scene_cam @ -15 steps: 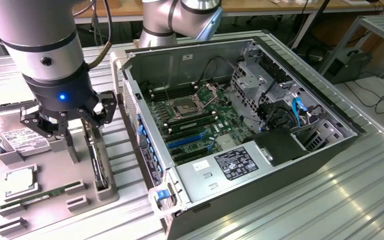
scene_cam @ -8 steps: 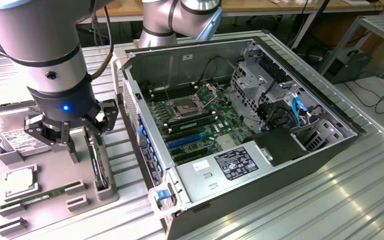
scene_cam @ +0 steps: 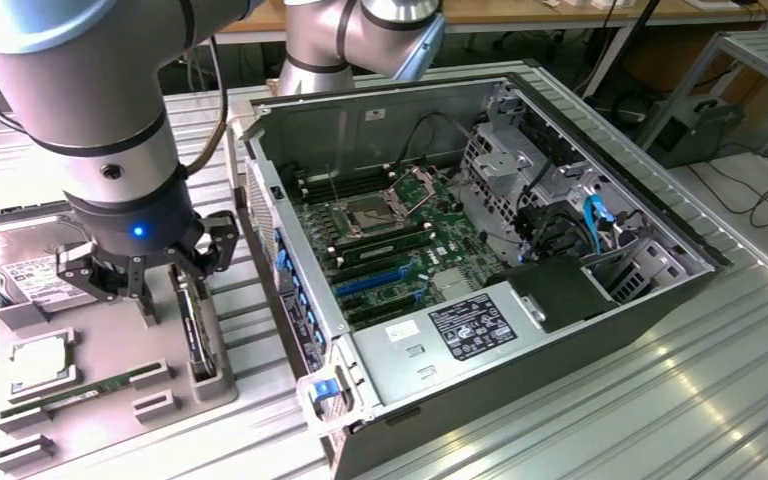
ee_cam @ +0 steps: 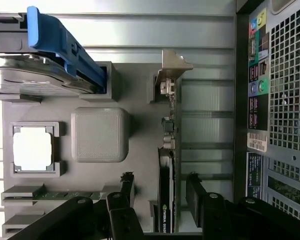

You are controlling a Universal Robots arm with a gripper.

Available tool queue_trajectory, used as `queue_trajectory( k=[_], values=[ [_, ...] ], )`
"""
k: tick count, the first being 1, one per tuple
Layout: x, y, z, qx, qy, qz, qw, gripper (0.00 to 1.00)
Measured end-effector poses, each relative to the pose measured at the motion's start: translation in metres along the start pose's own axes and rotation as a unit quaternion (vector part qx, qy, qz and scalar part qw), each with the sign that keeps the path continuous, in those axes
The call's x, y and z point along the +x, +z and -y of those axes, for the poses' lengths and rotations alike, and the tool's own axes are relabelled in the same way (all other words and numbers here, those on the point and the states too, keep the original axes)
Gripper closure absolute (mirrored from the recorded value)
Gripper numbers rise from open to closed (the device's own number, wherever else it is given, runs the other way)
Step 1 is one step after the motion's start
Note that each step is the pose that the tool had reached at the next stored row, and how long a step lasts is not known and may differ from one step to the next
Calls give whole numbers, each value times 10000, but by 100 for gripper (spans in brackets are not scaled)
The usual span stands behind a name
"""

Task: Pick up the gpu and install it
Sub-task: 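Pick up the gpu and move the gpu toward the slot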

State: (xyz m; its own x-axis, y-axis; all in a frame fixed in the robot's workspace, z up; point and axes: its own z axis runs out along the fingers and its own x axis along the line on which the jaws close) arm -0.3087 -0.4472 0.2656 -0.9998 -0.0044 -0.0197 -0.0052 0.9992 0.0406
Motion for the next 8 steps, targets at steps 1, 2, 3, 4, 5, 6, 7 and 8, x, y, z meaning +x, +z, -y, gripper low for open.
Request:
queue_trajectory(
  k=[1, 2, 3, 4, 5, 6, 7, 8],
  values=[
    [0, 20, 1, 0, -3, 0, 10000, 46],
    [-2, 38, 2, 0, -4, 0, 10000, 46],
    [-6, 55, 3, 0, -5, 0, 10000, 46],
    [-13, 76, 4, -1, -5, 0, 10000, 46],
    [-17, 92, 4, -1, -4, 0, 10000, 46],
    [-22, 113, 6, 0, -4, 0, 10000, 46],
    [-25, 134, 10, -1, -5, 0, 10000, 46],
    [-26, 157, 19, 0, -4, 0, 10000, 46]
  ],
)
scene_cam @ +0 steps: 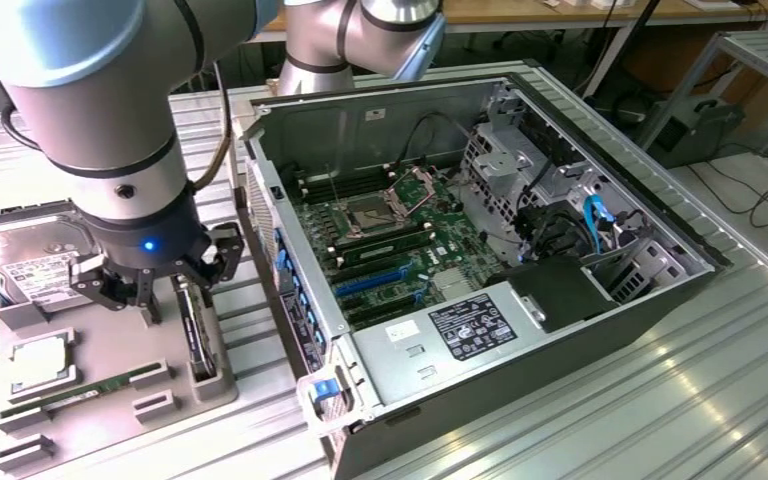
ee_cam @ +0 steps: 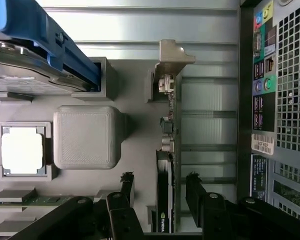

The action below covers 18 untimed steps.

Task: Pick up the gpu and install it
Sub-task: 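Pick up the gpu and move the gpu toward the slot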

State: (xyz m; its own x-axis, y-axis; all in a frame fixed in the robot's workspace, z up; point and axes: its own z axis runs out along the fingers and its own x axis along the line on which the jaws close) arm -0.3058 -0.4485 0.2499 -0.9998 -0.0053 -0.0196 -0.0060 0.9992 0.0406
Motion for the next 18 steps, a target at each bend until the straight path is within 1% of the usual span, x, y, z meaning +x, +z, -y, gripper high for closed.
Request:
queue_trajectory(
  k=[5, 7, 12, 15, 18],
  values=[
    [-9, 95, 26, 0, 1, -3, 10000, 46],
    [-22, 128, 27, 0, 2, -14, 10000, 46],
    [-24, 133, 27, 0, 4, -18, 10000, 46],
    [-24, 170, 29, 2, 124, -13, 9999, 46],
    [-22, 212, 30, 5, 255, -24, 9997, 46]
  ],
)
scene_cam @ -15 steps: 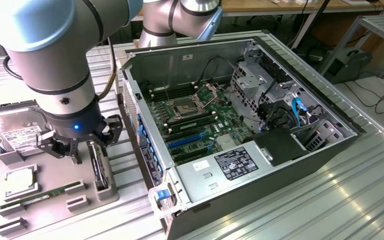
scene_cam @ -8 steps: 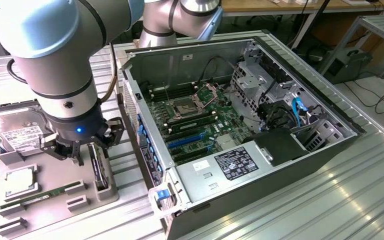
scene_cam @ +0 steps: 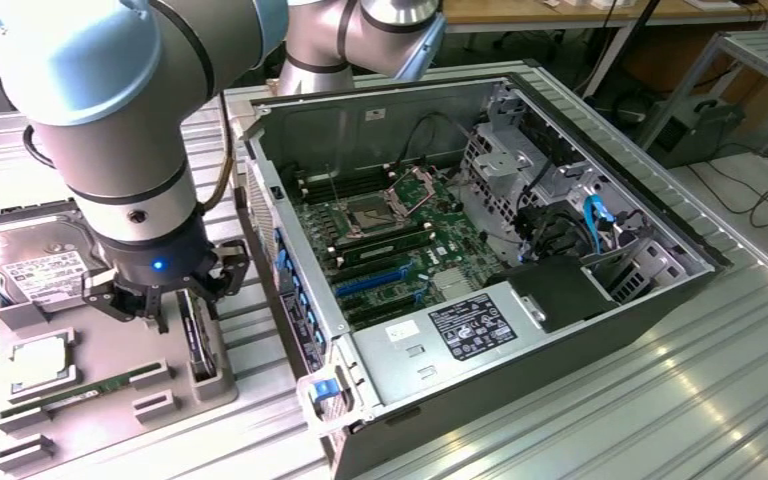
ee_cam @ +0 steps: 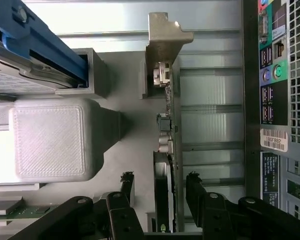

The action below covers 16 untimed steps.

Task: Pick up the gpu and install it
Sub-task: 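Pick up the gpu and move the gpu toward the slot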

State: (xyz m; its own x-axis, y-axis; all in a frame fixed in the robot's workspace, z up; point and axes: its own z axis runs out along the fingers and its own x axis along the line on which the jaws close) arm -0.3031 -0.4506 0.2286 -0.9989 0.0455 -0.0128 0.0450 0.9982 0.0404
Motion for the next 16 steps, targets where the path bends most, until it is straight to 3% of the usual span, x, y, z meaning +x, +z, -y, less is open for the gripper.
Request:
queue_trajectory(
  k=[5, 8, 16],
  values=[
    [-10, 23, 1, 0, 30, -8, 10000, 47],
    [-18, 26, -6, 4, 31, -8, 10000, 61],
    [-21, 40, -6, 5, 31, -8, 10000, 61]
  ],
)
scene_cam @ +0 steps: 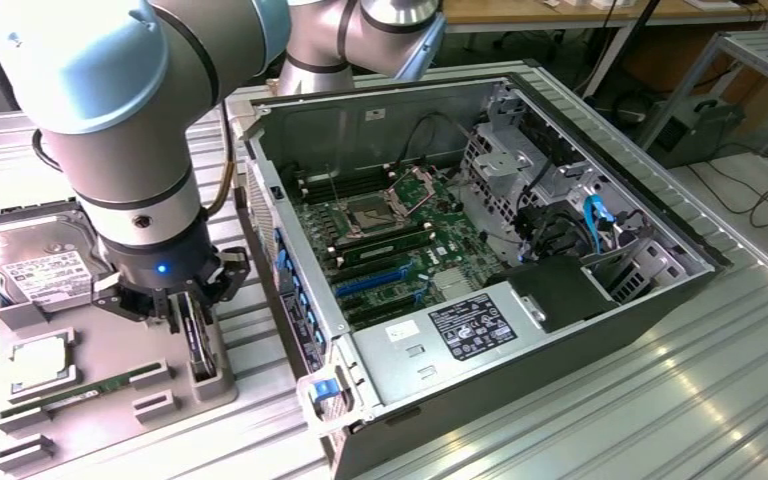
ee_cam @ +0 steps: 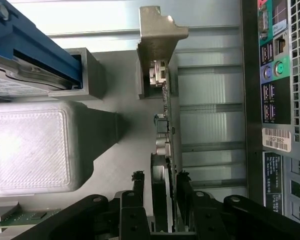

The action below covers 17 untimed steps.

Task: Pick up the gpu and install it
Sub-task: 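Pick up the gpu and move the gpu toward the slot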

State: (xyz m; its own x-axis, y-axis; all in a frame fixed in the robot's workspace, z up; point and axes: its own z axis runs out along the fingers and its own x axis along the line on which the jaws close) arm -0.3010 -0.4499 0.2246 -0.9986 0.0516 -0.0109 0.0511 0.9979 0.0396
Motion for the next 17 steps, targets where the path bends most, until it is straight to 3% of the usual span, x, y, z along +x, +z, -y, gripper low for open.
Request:
queue_trajectory(
  k=[3, 12, 13, 15, 17],
  values=[
    [-1, 0, 0, 0, 0, 0, 10000, 73],
    [-1, 1, 0, -1, 0, 1, 10000, 73],
    [-2, -64, -3, -1, 0, 1, 10000, 73],
    [-6, -412, -17, 0, 0, 0, 10000, 73],
    [-9, -679, -27, 0, 0, -13, 10000, 73]
  ],
)
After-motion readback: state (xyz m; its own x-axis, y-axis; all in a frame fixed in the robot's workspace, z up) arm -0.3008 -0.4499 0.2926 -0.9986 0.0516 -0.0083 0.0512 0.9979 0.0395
